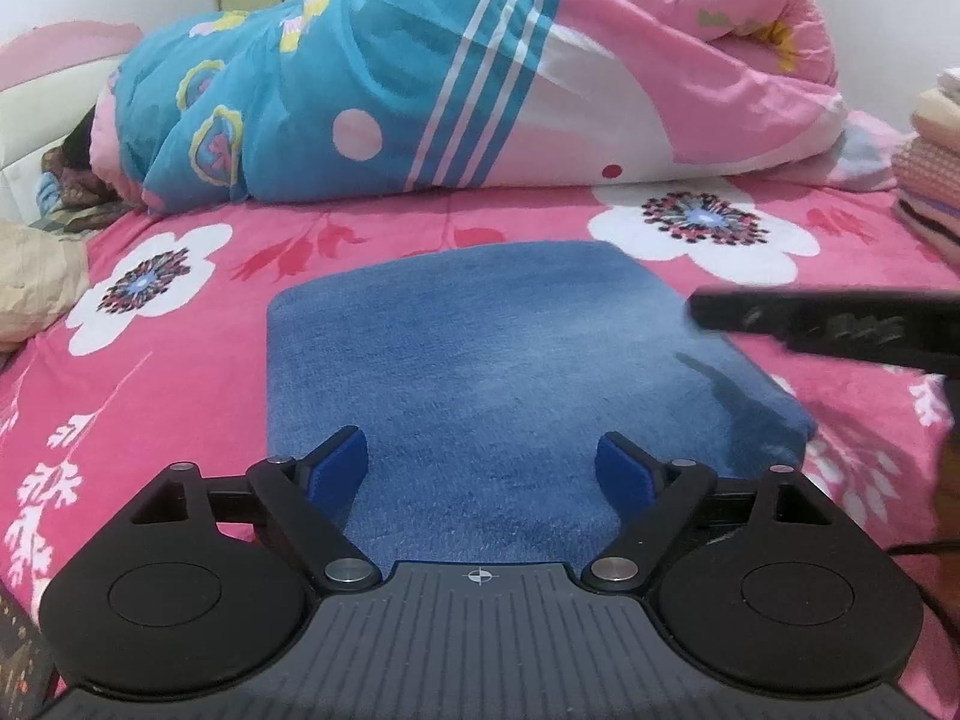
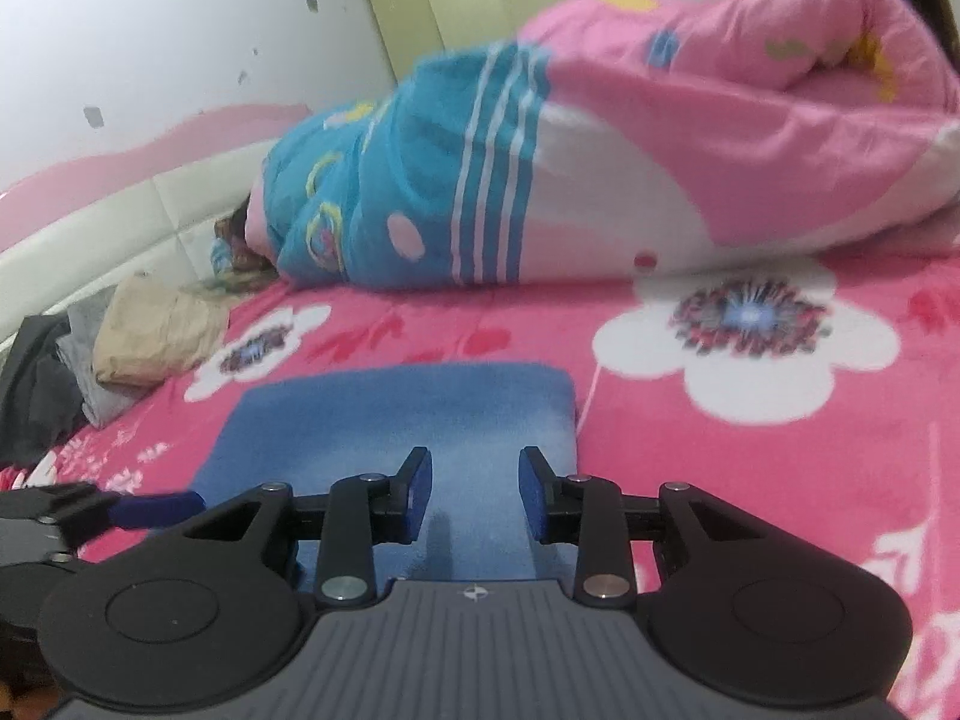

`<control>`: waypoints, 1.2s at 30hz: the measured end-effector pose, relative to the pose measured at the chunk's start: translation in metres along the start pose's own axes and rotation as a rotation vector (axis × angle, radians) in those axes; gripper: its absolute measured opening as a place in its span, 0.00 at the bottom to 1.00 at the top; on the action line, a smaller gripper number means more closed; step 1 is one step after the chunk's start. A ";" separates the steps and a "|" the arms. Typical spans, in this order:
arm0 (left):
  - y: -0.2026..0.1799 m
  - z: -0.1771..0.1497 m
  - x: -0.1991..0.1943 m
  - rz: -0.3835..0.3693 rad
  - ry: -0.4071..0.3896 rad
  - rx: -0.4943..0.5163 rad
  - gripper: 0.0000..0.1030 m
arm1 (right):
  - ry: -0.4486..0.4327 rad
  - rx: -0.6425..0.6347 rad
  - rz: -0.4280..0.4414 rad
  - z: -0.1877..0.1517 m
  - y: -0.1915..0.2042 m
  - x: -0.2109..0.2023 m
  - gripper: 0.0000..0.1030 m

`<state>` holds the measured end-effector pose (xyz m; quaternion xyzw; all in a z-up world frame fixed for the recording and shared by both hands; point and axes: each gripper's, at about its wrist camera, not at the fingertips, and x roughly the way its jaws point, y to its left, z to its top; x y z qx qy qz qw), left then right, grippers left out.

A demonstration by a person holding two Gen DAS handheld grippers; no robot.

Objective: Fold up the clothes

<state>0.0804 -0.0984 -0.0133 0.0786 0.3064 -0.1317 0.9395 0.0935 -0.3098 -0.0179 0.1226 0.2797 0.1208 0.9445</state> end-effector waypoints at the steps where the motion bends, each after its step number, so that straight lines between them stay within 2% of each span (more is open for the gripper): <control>1: 0.002 -0.002 -0.002 -0.014 -0.015 -0.004 0.83 | 0.041 0.004 -0.003 -0.003 -0.003 0.011 0.33; 2: 0.004 -0.003 -0.004 -0.027 -0.034 -0.010 0.83 | 0.059 0.019 0.001 -0.003 -0.006 0.014 0.33; 5: 0.012 -0.004 -0.016 -0.073 -0.118 -0.029 0.82 | 0.030 0.104 0.029 0.010 -0.018 -0.003 0.34; 8: 0.011 -0.003 -0.024 -0.116 -0.189 -0.002 0.82 | 0.000 0.251 0.079 0.006 -0.046 -0.024 0.36; 11: 0.001 0.001 -0.021 -0.130 -0.201 0.047 0.82 | -0.029 0.412 0.133 -0.001 -0.077 -0.046 0.36; 14: -0.008 0.000 -0.015 -0.121 -0.192 0.089 0.83 | 0.003 0.497 0.157 -0.018 -0.095 -0.048 0.37; 19: 0.008 -0.005 -0.017 -0.119 -0.156 0.032 0.83 | 0.045 0.572 0.217 -0.033 -0.113 -0.039 0.42; 22: 0.030 -0.006 -0.023 -0.087 -0.152 -0.044 0.84 | 0.057 0.585 0.271 -0.031 -0.116 -0.029 0.58; 24: 0.046 -0.005 -0.024 -0.073 -0.140 -0.108 0.96 | 0.065 0.579 0.309 -0.026 -0.114 -0.022 0.68; 28: 0.074 0.000 -0.017 -0.086 -0.084 -0.228 0.99 | 0.100 0.534 0.335 -0.015 -0.104 -0.007 0.84; 30: 0.079 0.001 -0.009 -0.097 -0.034 -0.255 1.00 | 0.122 0.506 0.340 -0.012 -0.098 0.000 0.95; 32: 0.081 0.001 0.001 -0.105 0.025 -0.270 1.00 | 0.145 0.471 0.348 -0.007 -0.091 0.007 1.00; 36: 0.078 -0.008 0.012 -0.121 0.077 -0.293 1.00 | 0.194 0.434 0.330 -0.001 -0.080 0.022 1.00</control>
